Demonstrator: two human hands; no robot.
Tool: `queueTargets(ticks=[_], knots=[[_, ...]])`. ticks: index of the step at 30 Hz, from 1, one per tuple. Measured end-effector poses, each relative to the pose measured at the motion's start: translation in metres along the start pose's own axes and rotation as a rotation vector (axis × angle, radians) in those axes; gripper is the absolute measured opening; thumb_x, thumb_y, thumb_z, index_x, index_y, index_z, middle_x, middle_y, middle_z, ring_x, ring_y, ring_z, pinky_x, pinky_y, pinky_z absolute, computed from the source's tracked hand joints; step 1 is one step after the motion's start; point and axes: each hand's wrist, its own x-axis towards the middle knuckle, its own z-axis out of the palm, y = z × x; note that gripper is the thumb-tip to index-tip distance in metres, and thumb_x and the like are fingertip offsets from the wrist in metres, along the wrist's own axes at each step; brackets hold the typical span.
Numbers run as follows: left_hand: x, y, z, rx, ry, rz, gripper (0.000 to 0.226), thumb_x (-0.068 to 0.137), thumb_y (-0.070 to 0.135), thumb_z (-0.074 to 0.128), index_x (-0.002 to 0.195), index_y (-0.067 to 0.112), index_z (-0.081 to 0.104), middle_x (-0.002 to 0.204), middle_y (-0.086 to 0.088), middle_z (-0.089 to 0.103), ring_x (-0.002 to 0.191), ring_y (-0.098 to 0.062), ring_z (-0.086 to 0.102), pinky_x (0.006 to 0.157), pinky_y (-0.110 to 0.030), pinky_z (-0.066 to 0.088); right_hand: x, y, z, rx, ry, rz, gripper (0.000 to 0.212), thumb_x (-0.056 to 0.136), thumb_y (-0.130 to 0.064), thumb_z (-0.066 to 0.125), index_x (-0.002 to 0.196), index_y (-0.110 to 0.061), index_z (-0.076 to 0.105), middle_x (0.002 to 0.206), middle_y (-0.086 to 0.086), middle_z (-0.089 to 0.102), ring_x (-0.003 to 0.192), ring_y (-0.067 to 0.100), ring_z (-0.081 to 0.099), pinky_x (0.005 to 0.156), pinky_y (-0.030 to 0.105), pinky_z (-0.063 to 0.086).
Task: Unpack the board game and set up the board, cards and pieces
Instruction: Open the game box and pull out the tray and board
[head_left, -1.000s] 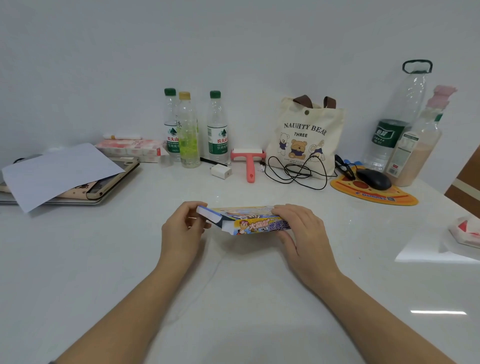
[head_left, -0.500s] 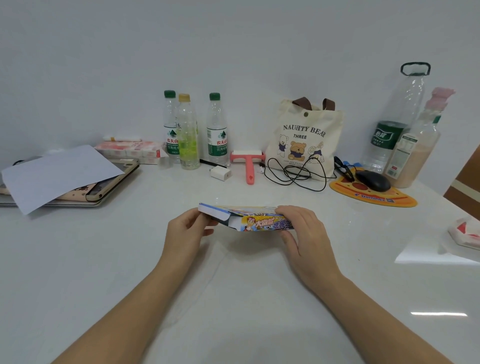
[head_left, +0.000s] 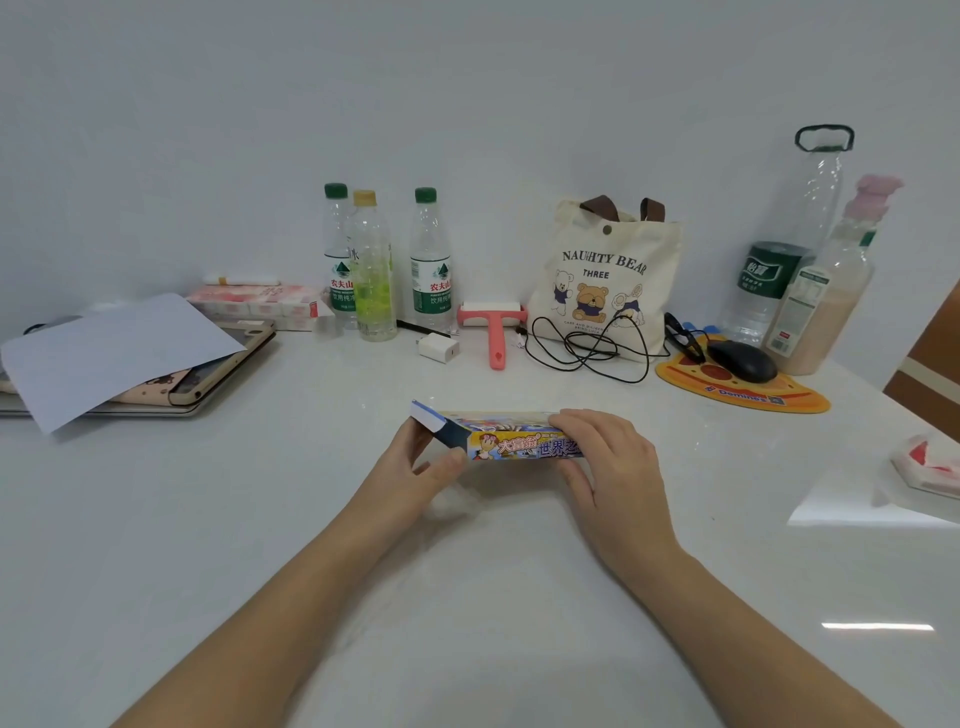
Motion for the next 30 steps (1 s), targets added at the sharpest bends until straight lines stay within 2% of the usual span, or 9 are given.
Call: queueTargets(ticks=[4,9,14,17,20,23,25,27,30], knots=[[0.0023,-0.0018,0.0028,0.019,0.024,-0.033,0.068,0.061,0.057,0.066,0.123,0.039,0.045,0.128,0.030,0.051,0.122,0.014,0.042,0.104,-0.024,0.033,-0.0006,-0.0020,0.0011,-0.042,0.005,-0.029,0.038,0.085,-0.031,0.047,0.121,-0.026,0.056,0.122,-0.005,0.060,0.113,0.017,0.051,0.088,0.035,0.038],[0.0019,-0.0013,0.0033,0.021,0.060,-0.036,0.066,0.054,0.059,0.067,0.114,0.040,0.047,0.118,0.030,0.055,0.110,0.021,0.046,0.094,-0.016,0.037,-0.0003,-0.0051,0.0013,-0.038,0.005,-0.048,0.037,0.086,-0.032,0.047,0.120,-0.025,0.059,0.121,-0.005,0.061,0.113,0.017,0.052,0.088,0.036,0.039],[0.0038,-0.0047,-0.0029,0.063,0.036,-0.029,0.079,0.058,0.054,0.069,0.129,0.033,0.043,0.131,0.028,0.048,0.124,0.015,0.039,0.101,-0.022,0.038,0.0002,-0.0025,0.0006,-0.030,-0.003,-0.011,0.037,0.086,-0.033,0.047,0.120,-0.026,0.059,0.120,-0.007,0.061,0.113,0.016,0.051,0.087,0.034,0.038],[-0.0008,-0.0043,-0.0021,0.163,0.071,-0.026,0.059,0.062,0.060,0.065,0.115,0.044,0.043,0.129,0.026,0.045,0.119,0.017,0.039,0.090,-0.013,0.039,0.0004,0.0000,-0.0003,-0.036,0.002,0.016,0.038,0.085,-0.033,0.045,0.119,-0.025,0.060,0.120,-0.007,0.061,0.113,0.015,0.051,0.087,0.034,0.037],[-0.0039,-0.0034,0.0003,0.238,0.146,0.010,0.035,0.071,0.058,0.058,0.103,0.046,0.048,0.118,0.023,0.050,0.113,0.002,0.051,0.080,-0.013,0.039,0.0004,0.0010,-0.0007,-0.036,0.007,0.029,0.037,0.085,-0.032,0.044,0.118,-0.025,0.061,0.120,-0.007,0.061,0.113,0.015,0.051,0.089,0.035,0.037],[-0.0031,-0.0026,-0.0002,0.236,0.191,0.073,0.025,0.084,0.043,0.052,0.104,0.030,0.058,0.113,0.013,0.057,0.104,0.002,0.054,0.073,-0.007,0.040,0.0002,0.0019,0.0003,-0.042,0.009,0.024,0.037,0.085,-0.032,0.046,0.118,-0.025,0.061,0.120,-0.007,0.061,0.113,0.015,0.050,0.090,0.034,0.036],[-0.0012,-0.0028,-0.0025,0.241,0.231,0.064,0.014,0.093,0.034,0.054,0.093,0.024,0.064,0.098,0.012,0.061,0.086,0.003,0.055,0.063,-0.008,0.038,-0.0001,0.0022,0.0011,-0.040,0.011,0.014,0.036,0.085,-0.032,0.046,0.118,-0.025,0.061,0.120,-0.007,0.061,0.114,0.015,0.050,0.090,0.034,0.036],[0.0005,-0.0039,-0.0041,0.271,0.256,0.035,0.020,0.096,0.030,0.053,0.080,0.025,0.064,0.084,0.010,0.061,0.072,-0.001,0.053,0.060,-0.012,0.037,-0.0003,0.0022,0.0013,-0.037,0.014,0.003,0.036,0.086,-0.032,0.047,0.118,-0.025,0.061,0.121,-0.007,0.061,0.114,0.016,0.050,0.090,0.035,0.036],[0.0019,-0.0034,-0.0057,0.286,0.254,0.014,0.028,0.095,0.021,0.053,0.069,0.028,0.063,0.074,0.009,0.061,0.068,-0.008,0.054,0.060,-0.019,0.041,-0.0002,0.0019,0.0014,-0.033,0.019,-0.007,0.036,0.086,-0.031,0.046,0.118,-0.024,0.061,0.120,-0.006,0.061,0.113,0.017,0.052,0.090,0.035,0.037]])
